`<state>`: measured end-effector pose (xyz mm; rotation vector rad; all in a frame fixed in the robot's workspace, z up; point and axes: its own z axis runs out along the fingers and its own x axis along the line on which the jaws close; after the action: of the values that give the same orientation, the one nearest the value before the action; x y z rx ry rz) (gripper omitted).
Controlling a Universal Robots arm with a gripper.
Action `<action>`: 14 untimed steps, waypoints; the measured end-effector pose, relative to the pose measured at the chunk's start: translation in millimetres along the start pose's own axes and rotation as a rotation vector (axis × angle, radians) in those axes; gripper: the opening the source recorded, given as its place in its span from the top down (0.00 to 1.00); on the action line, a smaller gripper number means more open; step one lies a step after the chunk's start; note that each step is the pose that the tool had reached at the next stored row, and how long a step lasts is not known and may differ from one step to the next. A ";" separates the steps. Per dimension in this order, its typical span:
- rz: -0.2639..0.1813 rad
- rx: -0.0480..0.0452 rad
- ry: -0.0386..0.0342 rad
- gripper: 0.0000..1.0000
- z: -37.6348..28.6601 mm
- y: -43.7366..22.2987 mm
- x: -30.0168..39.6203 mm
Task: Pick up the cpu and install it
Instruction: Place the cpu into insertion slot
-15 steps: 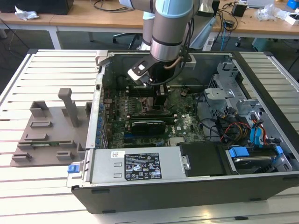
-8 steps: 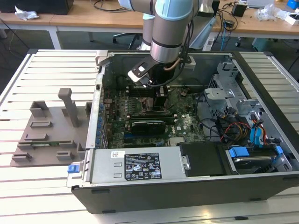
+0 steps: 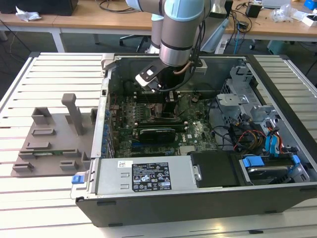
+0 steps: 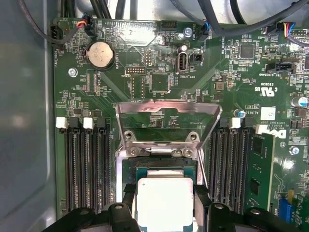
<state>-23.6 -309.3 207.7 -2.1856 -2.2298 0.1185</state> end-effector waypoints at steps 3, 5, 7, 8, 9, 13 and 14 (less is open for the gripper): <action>0.000 0.0001 -0.0002 0.45 2.4 -0.5 0.2; 0.000 0.0001 -0.0002 0.45 3.1 -0.5 0.2; 0.000 0.0000 -0.0002 0.45 5.1 -0.3 0.3; 0.000 0.0001 -0.0003 0.45 5.6 -0.3 0.3; 0.000 0.0001 -0.0002 0.45 6.0 -0.3 0.3; 0.000 0.0001 -0.0002 0.45 8.6 0.3 0.4; 0.000 0.0002 -0.0003 0.45 9.0 0.5 0.4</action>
<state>-23.7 -309.2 198.6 -2.1857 -2.2298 0.1190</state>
